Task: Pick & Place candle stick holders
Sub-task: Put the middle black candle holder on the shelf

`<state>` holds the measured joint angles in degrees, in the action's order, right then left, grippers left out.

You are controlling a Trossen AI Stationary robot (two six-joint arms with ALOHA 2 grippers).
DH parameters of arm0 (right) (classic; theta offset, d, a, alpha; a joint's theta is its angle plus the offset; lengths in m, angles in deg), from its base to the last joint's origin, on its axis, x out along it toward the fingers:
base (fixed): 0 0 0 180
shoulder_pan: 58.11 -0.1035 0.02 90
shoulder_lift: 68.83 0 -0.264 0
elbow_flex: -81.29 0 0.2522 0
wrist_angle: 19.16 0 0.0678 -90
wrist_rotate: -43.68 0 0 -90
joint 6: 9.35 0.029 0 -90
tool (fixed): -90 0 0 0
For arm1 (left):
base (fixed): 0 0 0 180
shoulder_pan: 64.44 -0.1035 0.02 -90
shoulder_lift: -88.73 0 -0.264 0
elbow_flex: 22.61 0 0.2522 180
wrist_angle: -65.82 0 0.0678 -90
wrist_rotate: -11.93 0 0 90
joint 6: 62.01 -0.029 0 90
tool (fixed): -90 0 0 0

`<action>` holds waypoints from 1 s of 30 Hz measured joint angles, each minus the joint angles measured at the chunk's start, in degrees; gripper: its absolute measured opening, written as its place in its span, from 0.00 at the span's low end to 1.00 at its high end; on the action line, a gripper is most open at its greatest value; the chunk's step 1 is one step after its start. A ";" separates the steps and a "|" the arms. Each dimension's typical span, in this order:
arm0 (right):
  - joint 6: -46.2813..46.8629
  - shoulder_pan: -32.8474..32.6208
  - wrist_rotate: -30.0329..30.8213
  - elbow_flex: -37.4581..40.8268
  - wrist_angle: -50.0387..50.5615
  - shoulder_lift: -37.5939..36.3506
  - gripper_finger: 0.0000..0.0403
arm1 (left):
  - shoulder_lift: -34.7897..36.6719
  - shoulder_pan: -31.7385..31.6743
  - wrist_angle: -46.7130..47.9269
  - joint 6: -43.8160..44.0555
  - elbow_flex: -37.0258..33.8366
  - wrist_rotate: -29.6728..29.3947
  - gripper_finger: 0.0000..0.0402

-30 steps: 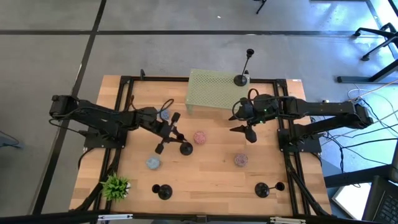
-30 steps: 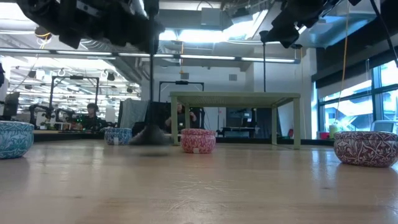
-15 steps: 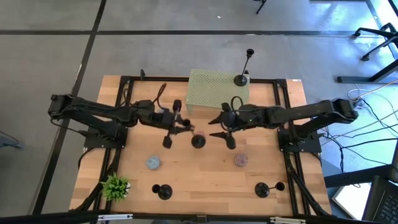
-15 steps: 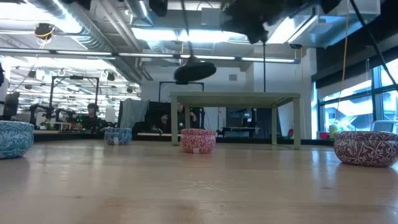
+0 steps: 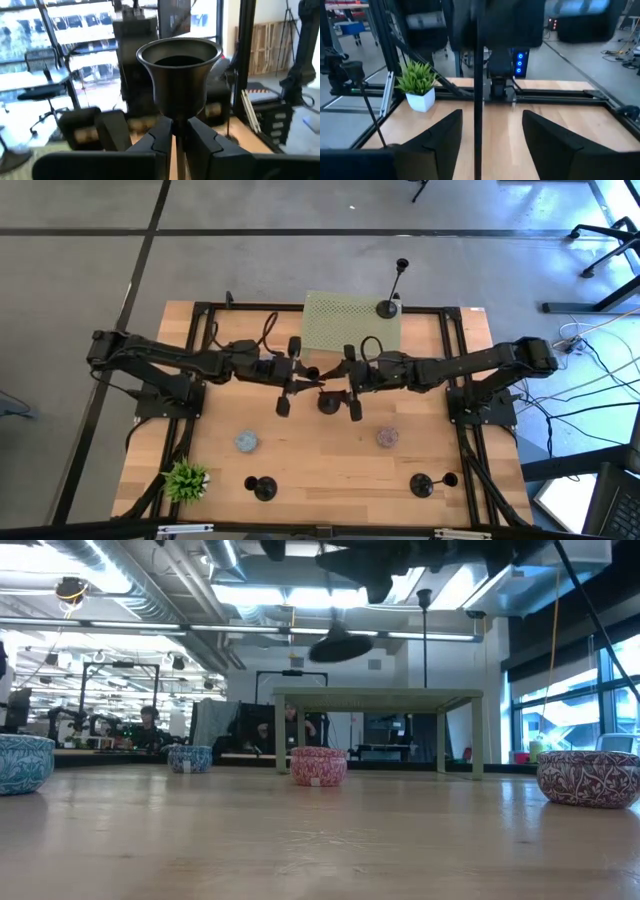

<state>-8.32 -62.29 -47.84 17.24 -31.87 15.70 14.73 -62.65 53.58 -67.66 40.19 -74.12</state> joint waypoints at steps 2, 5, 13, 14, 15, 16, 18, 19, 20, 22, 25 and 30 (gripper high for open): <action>0.02 0.00 0.02 0.00 -0.01 -0.06 0.46 | -1.22 -0.04 0.29 -1.44 1.13 -0.32 0.08; 0.01 0.02 0.02 0.00 -0.08 -0.10 0.40 | -3.36 -0.04 0.58 -2.88 2.69 -2.11 0.08; 0.00 0.00 3.49 0.00 0.33 -0.24 0.23 | -6.75 -0.06 0.60 -3.15 4.61 -3.23 0.09; 0.02 0.00 4.22 0.00 0.66 -0.24 0.21 | -6.75 -0.11 0.53 -3.24 4.63 -3.25 0.09; 0.01 0.00 4.48 0.00 0.91 -0.24 0.19 | -6.75 -0.13 0.66 -3.20 4.64 -3.46 0.09; 0.00 0.00 4.53 0.00 1.05 -0.24 0.18 | -6.69 -0.13 0.85 -3.23 4.64 -3.74 0.09; 0.00 0.00 4.55 0.00 1.02 -0.24 0.16 | -6.39 -0.11 1.47 -3.20 4.65 -3.88 0.08; 0.00 0.00 4.55 0.00 1.00 -0.24 0.16 | -6.36 -0.11 1.76 -3.18 4.71 -3.88 0.08; 0.00 0.00 4.57 0.00 1.05 -0.24 0.16 | -6.36 -0.11 2.21 -3.03 4.72 -4.01 0.08; 0.00 0.00 4.79 0.00 1.20 -0.24 0.16 | -6.34 -0.09 3.65 -2.58 4.72 -5.18 0.08; -0.09 0.04 5.01 0.00 1.19 -0.33 0.16 | -6.34 -0.04 5.46 -2.56 4.72 -7.22 0.09; -0.38 0.04 5.14 0.00 2.02 -0.33 0.16 | -6.34 -0.04 5.73 -2.58 4.72 -8.13 0.08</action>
<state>-8.69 -62.25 -42.71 17.24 -29.85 15.38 8.39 -62.70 59.31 -70.24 44.91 -82.25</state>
